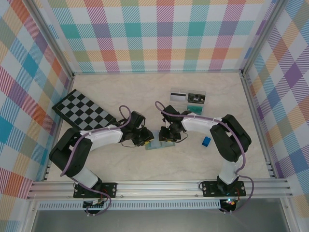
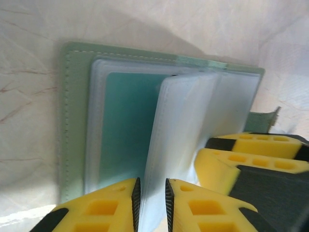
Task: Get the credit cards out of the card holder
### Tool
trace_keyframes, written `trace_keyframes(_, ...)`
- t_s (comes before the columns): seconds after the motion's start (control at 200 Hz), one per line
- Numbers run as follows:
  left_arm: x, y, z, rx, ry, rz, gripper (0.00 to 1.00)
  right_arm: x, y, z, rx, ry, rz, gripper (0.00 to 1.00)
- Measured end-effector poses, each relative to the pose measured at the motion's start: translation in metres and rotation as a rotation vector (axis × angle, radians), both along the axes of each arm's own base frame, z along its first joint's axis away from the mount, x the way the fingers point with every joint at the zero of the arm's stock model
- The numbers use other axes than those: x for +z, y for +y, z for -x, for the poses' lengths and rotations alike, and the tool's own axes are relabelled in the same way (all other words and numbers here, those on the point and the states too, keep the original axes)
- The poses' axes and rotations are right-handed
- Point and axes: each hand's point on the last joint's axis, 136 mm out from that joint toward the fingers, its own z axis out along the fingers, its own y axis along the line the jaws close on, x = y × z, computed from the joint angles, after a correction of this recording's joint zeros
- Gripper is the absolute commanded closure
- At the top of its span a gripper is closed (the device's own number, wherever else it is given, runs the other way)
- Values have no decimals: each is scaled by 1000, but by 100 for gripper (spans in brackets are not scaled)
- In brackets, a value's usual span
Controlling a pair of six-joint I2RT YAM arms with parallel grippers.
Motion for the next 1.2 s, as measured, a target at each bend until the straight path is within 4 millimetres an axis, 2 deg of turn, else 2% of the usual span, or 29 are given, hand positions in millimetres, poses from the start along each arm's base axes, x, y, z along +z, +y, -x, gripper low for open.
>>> trace_keyframes(0.36, 15, -15, -6, -25, -38, 87, 86, 9, -5, 4, -5, -31, -14, 68)
trace_keyframes(0.525, 17, -17, -8, -28, -46, 101, 87, 40, -6, -2, -33, -113, -64, 63)
trace_keyframes(0.595, 17, -17, -8, -27, -46, 101, 84, 54, -8, -5, -53, -153, -83, 61)
trace_keyframes(0.86, 25, -26, -10, -44, -55, 125, 70, 85, -30, -12, -137, -257, -98, 44)
trace_keyframes(0.98, 31, -36, -13, -59, -67, 150, 67, 96, -41, -17, -168, -300, -87, 31)
trace_keyframes(1.125, 34, -48, -14, -75, -60, 169, 63, 104, -59, -22, -202, -353, -30, 1)
trace_keyframes(1.2, 35, -54, -17, -80, -61, 177, 61, 109, -70, -24, -208, -389, 2, 0)
